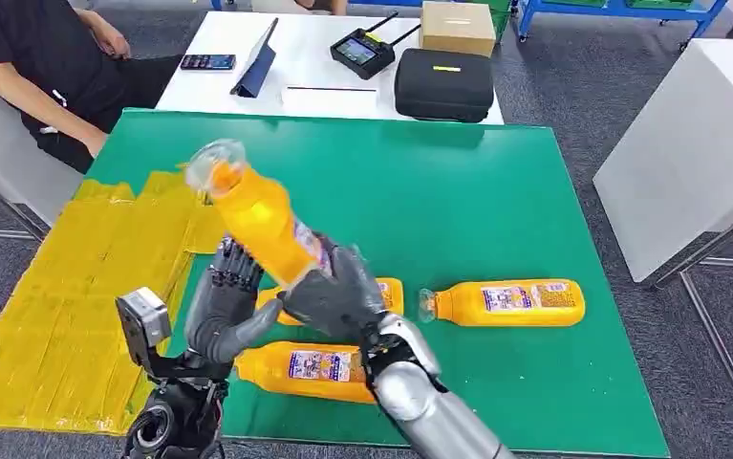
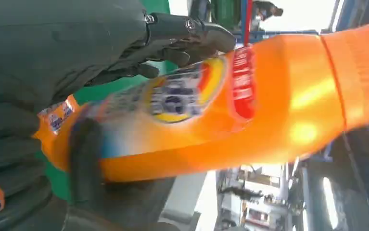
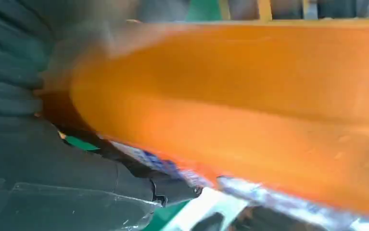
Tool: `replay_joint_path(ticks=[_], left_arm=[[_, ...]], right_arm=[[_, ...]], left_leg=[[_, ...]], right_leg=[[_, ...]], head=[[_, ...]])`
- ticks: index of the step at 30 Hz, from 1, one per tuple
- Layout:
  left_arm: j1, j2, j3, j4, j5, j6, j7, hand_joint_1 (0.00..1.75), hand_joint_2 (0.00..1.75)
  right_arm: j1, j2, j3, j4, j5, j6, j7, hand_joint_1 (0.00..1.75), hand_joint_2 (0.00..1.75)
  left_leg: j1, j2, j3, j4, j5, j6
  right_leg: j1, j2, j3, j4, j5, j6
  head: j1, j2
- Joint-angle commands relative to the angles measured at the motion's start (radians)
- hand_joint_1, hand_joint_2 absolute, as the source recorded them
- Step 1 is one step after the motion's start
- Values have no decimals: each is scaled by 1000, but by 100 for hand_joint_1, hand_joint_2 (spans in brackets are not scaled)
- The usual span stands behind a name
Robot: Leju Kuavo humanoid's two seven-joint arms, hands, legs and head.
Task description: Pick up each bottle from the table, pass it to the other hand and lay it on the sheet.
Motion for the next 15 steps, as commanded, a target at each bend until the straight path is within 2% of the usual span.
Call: replay_joint_path(ticks=[1, 4, 7, 11, 13, 15], left_arm=[[12, 9, 33, -71, 13, 10, 8, 0, 175], [42, 2, 68, -117, 18, 19, 6, 0, 175], [54, -4, 88, -119, 13, 24, 19, 0, 175], [56, -8, 97, -113, 12, 26, 24, 0, 175], [57, -10, 101, -110, 9, 29, 27, 0, 175], [61, -10, 111, -107, 3, 33, 33, 0, 175]], right_arm=[[-24, 42, 175, 140, 64, 30, 12, 175, 175], [-63, 47, 255, 208, 87, 65, -13, 175, 175], [-71, 50, 303, 216, 105, 50, -28, 175, 175], [-71, 46, 315, 200, 111, 41, -25, 175, 175], [-71, 36, 320, 181, 112, 40, -22, 175, 175], [-67, 26, 324, 156, 118, 35, -17, 175, 175]], left_leg=[[1, -2, 3, 0, -1, 0], [2, 2, 4, 0, -2, 0], [1, 2, 4, 0, -3, 0], [1, -4, 4, 0, -3, 0], [1, -2, 0, -1, -1, 0], [1, -2, 2, -1, -2, 0]], right_leg=[[1, -2, 3, 0, -2, -5], [2, 2, 3, 0, -2, -6], [2, 3, 2, 0, -2, -6], [2, -3, 2, 0, -4, -8], [1, -1, -2, -1, -1, -4], [1, -2, 1, -2, -2, -5]], head=[[-1, 0], [0, 0], [0, 0], [0, 0], [0, 0], [1, 0]])
